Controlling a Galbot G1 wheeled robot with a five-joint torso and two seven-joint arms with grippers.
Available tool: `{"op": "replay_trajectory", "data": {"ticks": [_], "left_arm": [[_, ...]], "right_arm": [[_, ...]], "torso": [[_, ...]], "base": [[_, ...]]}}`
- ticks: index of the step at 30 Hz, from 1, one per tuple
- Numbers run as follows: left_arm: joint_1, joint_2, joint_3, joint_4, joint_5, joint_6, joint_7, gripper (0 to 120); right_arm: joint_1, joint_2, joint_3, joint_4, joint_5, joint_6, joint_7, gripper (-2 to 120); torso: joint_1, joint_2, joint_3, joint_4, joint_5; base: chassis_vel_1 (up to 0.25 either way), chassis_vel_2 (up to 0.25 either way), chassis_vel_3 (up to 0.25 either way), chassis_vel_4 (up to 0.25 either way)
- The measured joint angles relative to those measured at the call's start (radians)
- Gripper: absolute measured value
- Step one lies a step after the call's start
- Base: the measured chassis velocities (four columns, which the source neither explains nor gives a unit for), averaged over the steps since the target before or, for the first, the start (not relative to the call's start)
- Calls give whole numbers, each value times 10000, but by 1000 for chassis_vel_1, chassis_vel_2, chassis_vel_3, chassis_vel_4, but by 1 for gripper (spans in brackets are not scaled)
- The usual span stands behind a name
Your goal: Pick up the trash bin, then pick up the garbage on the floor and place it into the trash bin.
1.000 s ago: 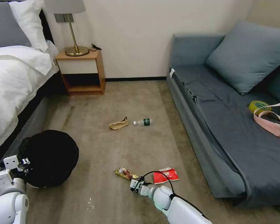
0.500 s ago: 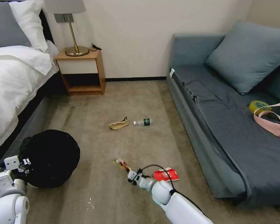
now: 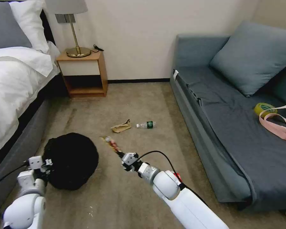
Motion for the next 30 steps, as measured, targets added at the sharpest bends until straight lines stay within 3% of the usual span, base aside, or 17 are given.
{"op": "replay_trajectory", "data": {"ticks": [9,21,30], "left_arm": [[-4,-217,605,-541,-16,122,321,4],[274,-419,665,-955,80,73,402,4],[387,-412,503,-953,114,-62,409,4]], "right_arm": [[455,337,-234,-210,1240,195,-115,0],[1159,1166,-522,-2258,1480,596,244,1],[898,1332,-585,-2372,1064,767,480,36]], "torso": [[0,0,0,2,0],[0,0,0,2,-1],[0,0,-1,2,-1]], "base": [[0,0,0,0],[0,0,0,0],[0,0,0,0]]}}
